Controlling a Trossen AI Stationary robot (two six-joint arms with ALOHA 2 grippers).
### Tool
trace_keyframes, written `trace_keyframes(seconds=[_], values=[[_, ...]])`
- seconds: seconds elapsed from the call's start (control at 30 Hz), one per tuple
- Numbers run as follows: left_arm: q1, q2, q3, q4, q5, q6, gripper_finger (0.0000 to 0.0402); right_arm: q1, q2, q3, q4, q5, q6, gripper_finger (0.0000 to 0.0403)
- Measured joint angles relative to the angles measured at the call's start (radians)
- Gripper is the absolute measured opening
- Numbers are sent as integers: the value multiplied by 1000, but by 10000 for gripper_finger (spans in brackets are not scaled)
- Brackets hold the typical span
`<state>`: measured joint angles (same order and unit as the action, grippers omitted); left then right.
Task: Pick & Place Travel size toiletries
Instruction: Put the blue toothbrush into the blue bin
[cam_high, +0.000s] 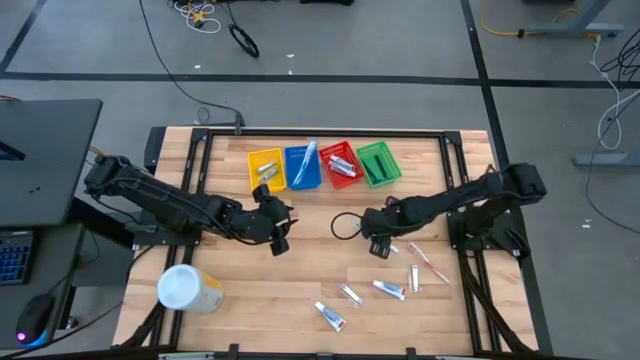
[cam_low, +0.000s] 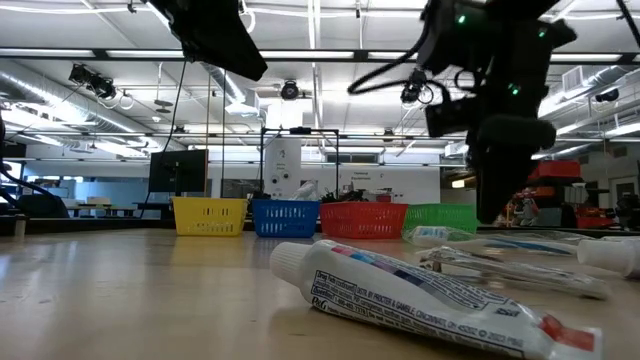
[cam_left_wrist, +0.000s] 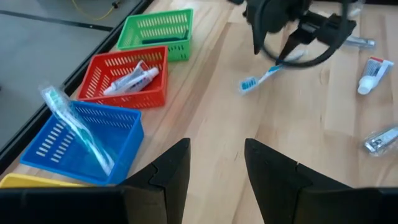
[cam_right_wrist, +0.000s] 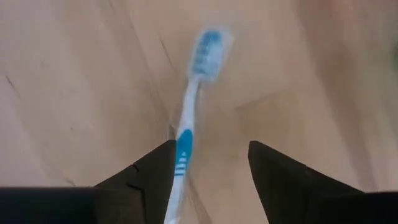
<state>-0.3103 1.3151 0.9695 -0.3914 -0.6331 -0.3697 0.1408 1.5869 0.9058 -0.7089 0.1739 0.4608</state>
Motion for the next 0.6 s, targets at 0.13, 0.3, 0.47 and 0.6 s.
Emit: trace_keyframes(seconds=[0.13, 0.3, 0.47, 0.6], values=[[0, 0, 0, 0, -4, -1, 162, -26, 67, 0, 49, -44, -3, 213], [0, 0, 0, 0, -6, -1, 162, -45, 108, 0, 79, -93, 5, 213], [0, 0, 0, 0, -7, -1, 162, -49, 114, 0, 98, -97, 50, 187], [0, 0, 0, 0, -7, -1, 162, -49, 114, 0, 97, -92, 55, 132]])
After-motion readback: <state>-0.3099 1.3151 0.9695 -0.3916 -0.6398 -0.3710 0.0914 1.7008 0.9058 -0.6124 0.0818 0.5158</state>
